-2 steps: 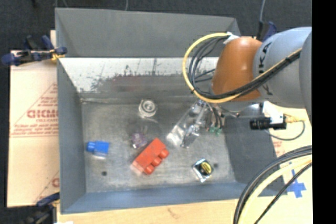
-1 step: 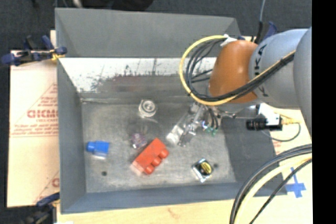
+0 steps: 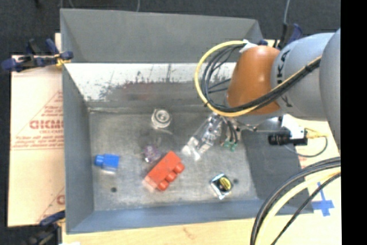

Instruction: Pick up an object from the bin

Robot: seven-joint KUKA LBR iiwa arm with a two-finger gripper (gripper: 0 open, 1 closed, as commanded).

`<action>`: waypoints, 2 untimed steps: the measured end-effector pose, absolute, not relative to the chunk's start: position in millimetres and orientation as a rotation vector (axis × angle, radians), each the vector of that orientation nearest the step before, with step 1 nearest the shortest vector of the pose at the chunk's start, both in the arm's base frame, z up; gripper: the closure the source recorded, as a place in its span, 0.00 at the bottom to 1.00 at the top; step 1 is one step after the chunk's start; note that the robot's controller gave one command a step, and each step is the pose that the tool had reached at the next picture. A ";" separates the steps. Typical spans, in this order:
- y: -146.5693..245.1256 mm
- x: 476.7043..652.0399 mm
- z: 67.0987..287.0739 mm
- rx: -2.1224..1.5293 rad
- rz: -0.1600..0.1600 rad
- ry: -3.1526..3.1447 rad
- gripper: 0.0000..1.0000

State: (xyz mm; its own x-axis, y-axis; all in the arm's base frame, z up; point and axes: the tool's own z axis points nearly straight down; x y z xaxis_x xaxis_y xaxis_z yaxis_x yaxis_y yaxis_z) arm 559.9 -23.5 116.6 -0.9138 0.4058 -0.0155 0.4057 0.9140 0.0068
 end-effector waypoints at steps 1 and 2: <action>-22.6 558.3 115.6 0.645 0.005 3.064 0.00; -23.5 559.9 116.3 0.647 0.005 3.057 1.00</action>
Offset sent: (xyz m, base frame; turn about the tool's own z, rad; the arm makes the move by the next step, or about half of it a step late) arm 0.0000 0.0000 0.0000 0.0000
